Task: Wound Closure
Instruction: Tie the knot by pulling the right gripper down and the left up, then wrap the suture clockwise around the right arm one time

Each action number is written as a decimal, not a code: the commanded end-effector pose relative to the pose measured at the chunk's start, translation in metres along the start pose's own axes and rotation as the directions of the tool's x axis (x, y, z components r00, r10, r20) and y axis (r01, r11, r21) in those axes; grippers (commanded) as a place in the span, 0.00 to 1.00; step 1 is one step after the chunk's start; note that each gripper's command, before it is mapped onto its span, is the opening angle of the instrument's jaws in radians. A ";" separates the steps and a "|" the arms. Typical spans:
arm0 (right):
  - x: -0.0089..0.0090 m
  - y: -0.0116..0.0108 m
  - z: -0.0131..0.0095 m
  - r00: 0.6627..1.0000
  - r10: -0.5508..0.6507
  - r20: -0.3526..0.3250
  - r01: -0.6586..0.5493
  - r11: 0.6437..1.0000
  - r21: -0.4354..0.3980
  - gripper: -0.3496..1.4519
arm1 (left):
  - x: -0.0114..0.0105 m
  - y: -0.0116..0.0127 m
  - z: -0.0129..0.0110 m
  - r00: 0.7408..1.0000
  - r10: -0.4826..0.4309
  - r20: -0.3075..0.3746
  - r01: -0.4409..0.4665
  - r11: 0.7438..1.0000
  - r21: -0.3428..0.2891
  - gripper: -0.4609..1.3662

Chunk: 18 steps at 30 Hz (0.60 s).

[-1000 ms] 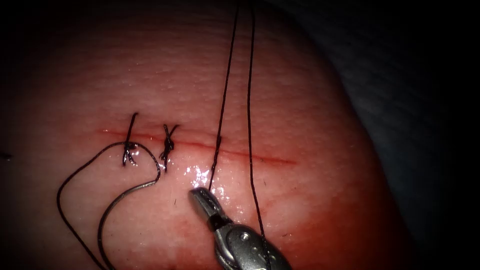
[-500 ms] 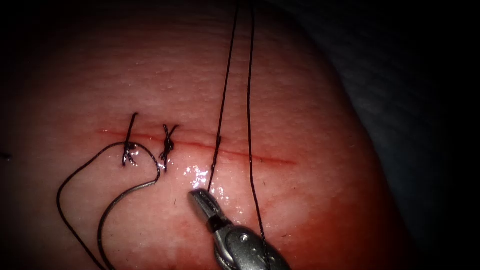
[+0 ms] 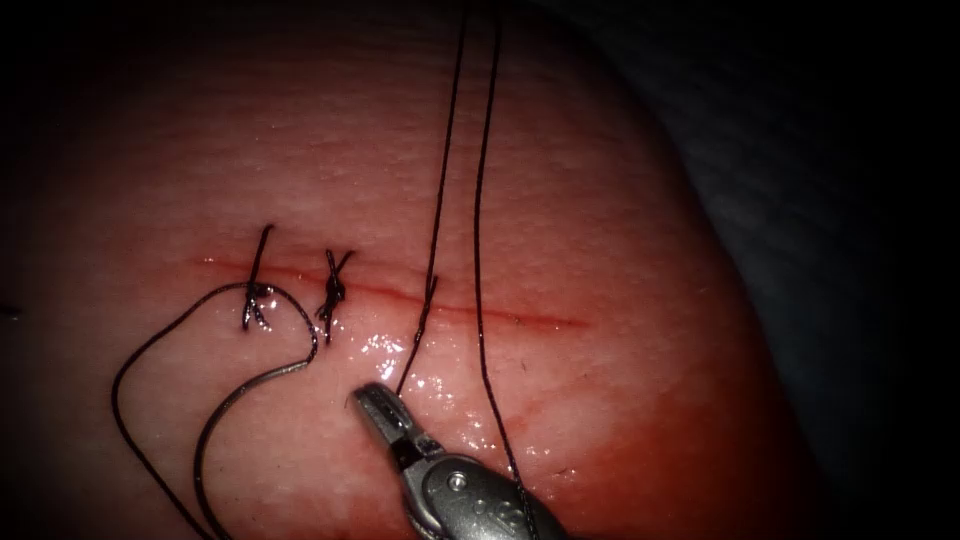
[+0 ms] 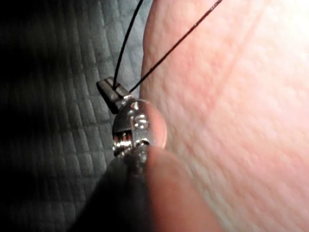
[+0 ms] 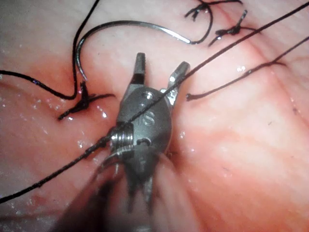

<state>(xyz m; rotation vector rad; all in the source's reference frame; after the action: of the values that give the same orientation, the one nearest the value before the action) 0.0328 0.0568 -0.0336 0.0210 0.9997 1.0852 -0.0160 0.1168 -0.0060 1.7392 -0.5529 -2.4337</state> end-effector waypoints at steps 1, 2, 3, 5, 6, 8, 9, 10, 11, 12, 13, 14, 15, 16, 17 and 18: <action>0.0000 0.0001 0.0001 1.000 -0.003 0.001 0.003 1.000 0.001 0.85 | 0.0002 0.0001 -0.0004 1.000 -0.014 -0.023 0.014 1.000 -0.014 0.06; 0.0000 0.0002 0.0001 1.000 -0.020 0.001 0.020 1.000 0.001 0.89 | 0.0006 0.0002 -0.0008 0.999 -0.022 -0.036 0.021 1.000 -0.020 0.06; 0.0000 0.0002 0.0001 0.999 -0.032 -0.002 0.032 0.999 0.000 0.91 | 0.0008 0.0003 -0.0011 0.999 -0.022 -0.048 0.021 0.999 -0.024 0.06; 0.0001 0.0003 0.0002 0.999 -0.049 -0.008 0.049 0.999 0.000 0.93 | 0.0013 0.0005 -0.0017 0.997 -0.029 -0.068 0.027 0.999 -0.035 0.06; 0.0002 0.0005 0.0002 0.998 -0.060 -0.013 0.060 0.998 0.000 0.94 | 0.0019 0.0008 -0.0025 0.996 -0.036 -0.086 0.032 0.998 -0.047 0.06; 0.0003 0.0006 0.0002 0.998 -0.066 -0.015 0.066 0.998 0.000 0.94 | 0.0024 0.0010 -0.0032 0.993 -0.049 -0.104 0.043 0.998 -0.056 0.06; 0.0004 0.0007 0.0002 0.997 -0.077 -0.018 0.077 0.997 0.000 0.93 | 0.0028 0.0012 -0.0038 0.991 -0.056 -0.120 0.049 0.997 -0.063 0.06; 0.0005 0.0008 0.0001 0.996 -0.082 -0.020 0.082 0.997 -0.001 0.93 | 0.0031 0.0013 -0.0042 0.990 -0.063 -0.129 0.054 0.996 -0.069 0.06; 0.0006 0.0008 0.0001 0.996 -0.088 -0.020 0.088 0.996 0.000 0.93 | 0.0034 0.0014 -0.0046 0.988 -0.064 -0.139 0.054 0.996 -0.073 0.06; 0.0006 0.0009 0.0001 0.995 -0.093 -0.022 0.093 0.996 0.000 0.92 | 0.0039 0.0016 -0.0051 0.986 -0.065 -0.152 0.054 0.995 -0.079 0.06; 0.0007 0.0009 0.0001 0.995 -0.093 -0.022 0.093 0.996 0.000 0.92 | 0.0041 0.0017 -0.0054 0.985 -0.072 -0.157 0.060 0.995 -0.083 0.06; 0.0007 0.0010 0.0001 0.994 -0.105 -0.022 0.105 0.995 0.001 0.90 | 0.0047 0.0019 -0.0060 0.982 -0.074 -0.173 0.059 0.994 -0.091 0.06; 0.0008 0.0011 0.0000 0.994 -0.104 -0.022 0.104 0.995 0.001 0.90 | 0.0051 0.0020 -0.0064 0.980 -0.082 -0.182 0.065 0.993 -0.096 0.06; 0.0008 0.0011 0.0000 0.994 -0.110 -0.024 0.110 0.994 0.001 0.90 | 0.0054 0.0021 -0.0067 0.978 -0.083 -0.189 0.065 0.993 -0.099 0.06; 0.0008 0.0012 -0.0001 0.994 -0.110 -0.024 0.110 0.994 0.002 0.89 | 0.0059 0.0022 -0.0070 0.976 -0.085 -0.201 0.065 0.992 -0.104 0.06; 0.0009 0.0012 -0.0002 0.993 -0.116 -0.024 0.116 0.993 0.003 0.89 | 0.0062 0.0023 -0.0073 0.973 -0.092 -0.210 0.070 0.992 -0.109 0.06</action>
<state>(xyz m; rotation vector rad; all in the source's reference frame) 0.0319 0.0579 -0.0337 -0.0478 1.0113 0.9811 -0.0116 0.1110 -0.0131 1.9853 -0.3379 -2.2400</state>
